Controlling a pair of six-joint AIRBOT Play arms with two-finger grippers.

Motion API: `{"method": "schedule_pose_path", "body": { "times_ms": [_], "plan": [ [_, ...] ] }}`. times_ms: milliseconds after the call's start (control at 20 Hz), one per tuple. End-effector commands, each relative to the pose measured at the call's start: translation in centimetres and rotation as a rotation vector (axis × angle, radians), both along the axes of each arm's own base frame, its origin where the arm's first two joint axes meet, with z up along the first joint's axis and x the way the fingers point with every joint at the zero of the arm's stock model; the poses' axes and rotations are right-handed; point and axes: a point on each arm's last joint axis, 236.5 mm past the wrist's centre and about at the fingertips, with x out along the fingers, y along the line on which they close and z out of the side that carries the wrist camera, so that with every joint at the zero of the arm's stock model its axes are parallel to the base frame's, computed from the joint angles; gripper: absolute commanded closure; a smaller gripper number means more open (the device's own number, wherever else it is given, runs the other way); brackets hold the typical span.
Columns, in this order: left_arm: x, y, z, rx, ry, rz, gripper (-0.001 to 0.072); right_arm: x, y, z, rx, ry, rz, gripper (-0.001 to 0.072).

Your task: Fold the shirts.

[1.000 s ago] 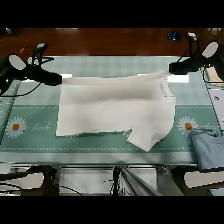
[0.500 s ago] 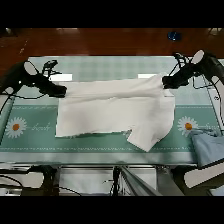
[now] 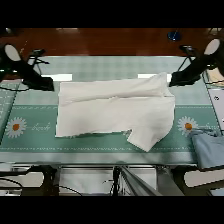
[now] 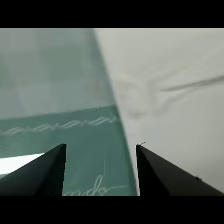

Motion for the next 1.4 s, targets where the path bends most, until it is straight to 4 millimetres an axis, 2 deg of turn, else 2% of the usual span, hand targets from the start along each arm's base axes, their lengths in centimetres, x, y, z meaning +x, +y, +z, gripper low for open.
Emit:
{"method": "schedule_pose_path", "body": {
  "times_ms": [0, 100, 150, 300, 350, 400, 500, 700, 800, 950, 1050, 1200, 1350],
  "plan": [
    [-6.1, 3.6, 1.3, 0.01, 0.1, 0.158, 0.0168, -5.0, -4.9, 2.6, -0.056, 0.056, -0.097, 0.0179],
    [-10.8, 2.6, -0.9, -0.065, 0.142, 0.162, 0.0167, -8.7, -5.3, 1.0, 0.049, 0.105, -0.175, 0.018],
    [-13.4, 1.4, -2.5, -0.12, 0.153, 0.15, 0.0167, -9.9, -4.4, 0.0, 0.153, 0.085, -0.19, 0.018],
    [-19.8, -3.7, -6.9, -0.328, 0.136, 0.125, 0.0166, -11.5, 0.2, -0.5, 0.489, -0.093, -0.192, 0.0175],
    [-21.4, -4.9, -8.1, -0.377, 0.127, 0.136, 0.0143, -11.8, 1.2, -0.3, 0.558, -0.145, -0.201, 0.0175],
    [-22.6, -5.9, -9.0, -0.419, 0.123, 0.15, 0.0084, -12.2, 1.7, -0.3, 0.593, -0.162, -0.22, 0.0175],
    [-21.2, -5.7, -8.3, -0.456, 0.063, 0.162, 0.0084, -13.3, 2.3, -1.0, 0.614, -0.135, -0.229, 0.0175],
    [-19.2, -4.0, -7.4, -0.499, -0.02, 0.227, 0.0084, -12.9, 2.7, -0.5, 0.642, -0.156, -0.229, 0.0175],
    [-19.0, -3.8, -7.8, -0.522, -0.023, 0.219, 0.0086, -12.9, 2.7, -0.5, 0.641, -0.159, -0.225, 0.0175],
    [-19.7, -3.7, -9.7, -0.573, 0.052, 0.229, 0.0087, -12.8, 2.7, -0.5, 0.64, -0.161, -0.226, 0.0175],
    [-19.9, -4.4, -10.9, -0.63, 0.107, 0.251, 0.0088, -12.8, 2.7, -0.5, 0.64, -0.161, -0.225, 0.0175],
    [-17.4, -6.2, -11.1, -0.756, 0.054, 0.274, 0.009, -13.0, 2.7, -0.6, 0.64, -0.155, -0.222, 0.0176],
    [-17.3, -7.0, -12.4, -0.751, 0.081, 0.26, 0.0091, -13.3, 2.8, -0.6, 0.642, -0.143, -0.215, 0.0176]
  ]
}}
